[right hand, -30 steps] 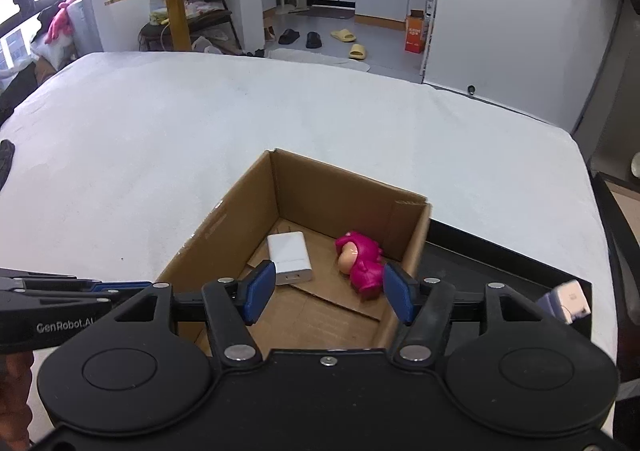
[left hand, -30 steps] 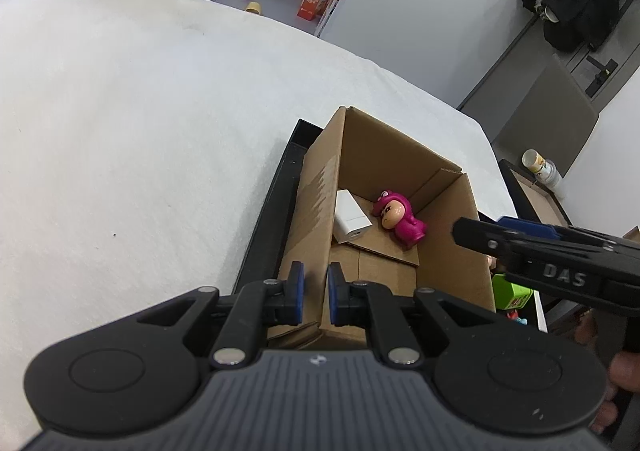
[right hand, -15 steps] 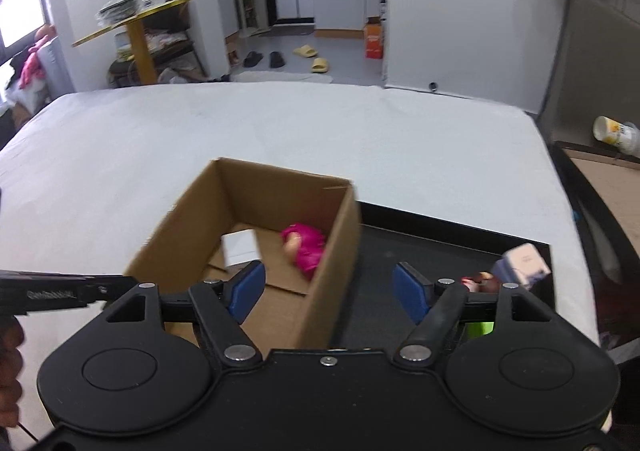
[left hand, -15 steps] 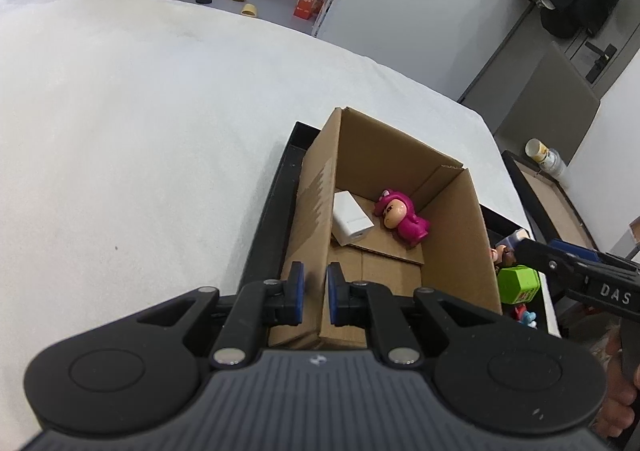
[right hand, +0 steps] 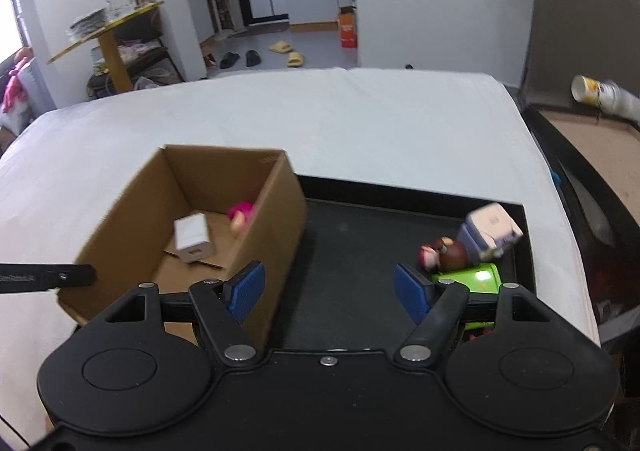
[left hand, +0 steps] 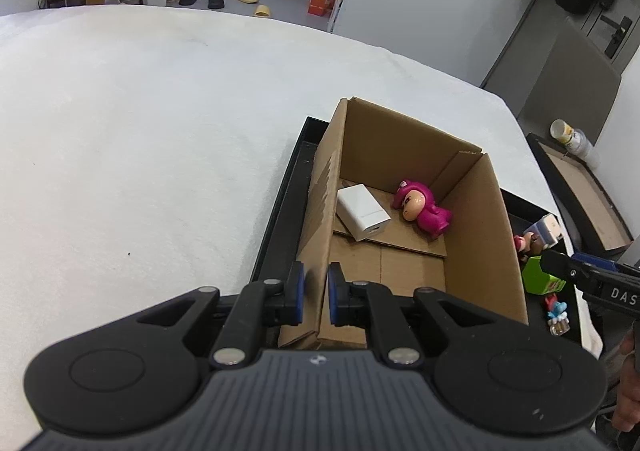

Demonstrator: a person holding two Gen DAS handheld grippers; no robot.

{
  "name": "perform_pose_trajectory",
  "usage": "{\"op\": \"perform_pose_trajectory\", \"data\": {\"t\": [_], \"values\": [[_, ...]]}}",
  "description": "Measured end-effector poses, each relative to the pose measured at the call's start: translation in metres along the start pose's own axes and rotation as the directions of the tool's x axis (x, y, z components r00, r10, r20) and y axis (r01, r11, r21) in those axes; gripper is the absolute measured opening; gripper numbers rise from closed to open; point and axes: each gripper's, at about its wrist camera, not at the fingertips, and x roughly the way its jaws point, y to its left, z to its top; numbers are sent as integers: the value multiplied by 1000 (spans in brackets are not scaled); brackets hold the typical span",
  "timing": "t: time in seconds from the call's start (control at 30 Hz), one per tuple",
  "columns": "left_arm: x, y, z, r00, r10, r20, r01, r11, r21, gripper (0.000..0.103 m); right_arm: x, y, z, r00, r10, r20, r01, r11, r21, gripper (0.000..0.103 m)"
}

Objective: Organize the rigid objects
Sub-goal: 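Move the right gripper to the green tin and grasp it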

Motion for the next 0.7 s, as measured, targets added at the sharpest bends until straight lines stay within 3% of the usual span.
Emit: {"op": "perform_pose_trajectory", "data": {"t": [0.33,0.7], "values": [[5,-8,-2,999,40,6,-40,999,17,11,15,-27,-13,991,-131,11,131,991,18,71],[9,-13,-1,998,57,-3,-57,997,47,11,27,-62,-14,981,-192,10,191,979,64,78]]}}
